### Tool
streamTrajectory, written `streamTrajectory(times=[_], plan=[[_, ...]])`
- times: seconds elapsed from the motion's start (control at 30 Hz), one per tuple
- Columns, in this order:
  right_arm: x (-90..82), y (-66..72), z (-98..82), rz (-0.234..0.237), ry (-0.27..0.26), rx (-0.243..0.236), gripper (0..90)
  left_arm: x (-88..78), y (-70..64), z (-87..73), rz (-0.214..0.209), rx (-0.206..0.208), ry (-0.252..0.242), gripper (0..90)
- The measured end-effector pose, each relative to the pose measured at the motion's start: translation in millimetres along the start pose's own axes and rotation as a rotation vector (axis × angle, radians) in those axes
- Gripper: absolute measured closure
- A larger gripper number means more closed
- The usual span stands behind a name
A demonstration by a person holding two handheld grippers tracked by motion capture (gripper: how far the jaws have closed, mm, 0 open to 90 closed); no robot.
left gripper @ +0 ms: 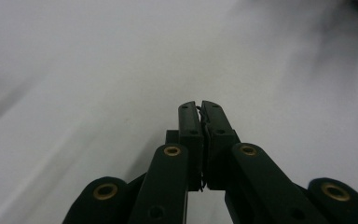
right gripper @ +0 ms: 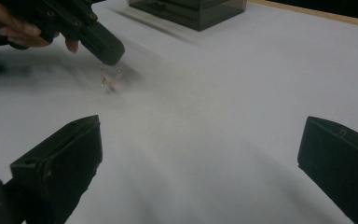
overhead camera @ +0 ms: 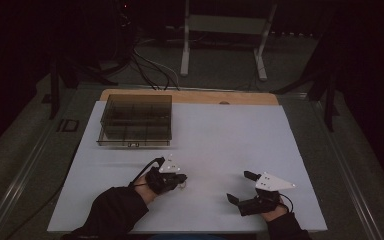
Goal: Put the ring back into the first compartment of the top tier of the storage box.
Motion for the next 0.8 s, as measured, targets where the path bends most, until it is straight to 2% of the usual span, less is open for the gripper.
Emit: streamTrajectory(times=[0.8], plan=[[0.2,-0.2,0.1,-0.002,-0.001,0.003,0.0,-32.2,14.5,12.1,-0.002,-0.015,-0.036,90.0]])
Point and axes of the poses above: each handheld gripper's, and its own axes: x roughly forward along the jaws, z roughly out of its top, y roughly to its left, the point moved 3 cm from there along x, roughly forward along the jaws, and after that the axes turned 2 degrees about -x, right-handed, at the moved point
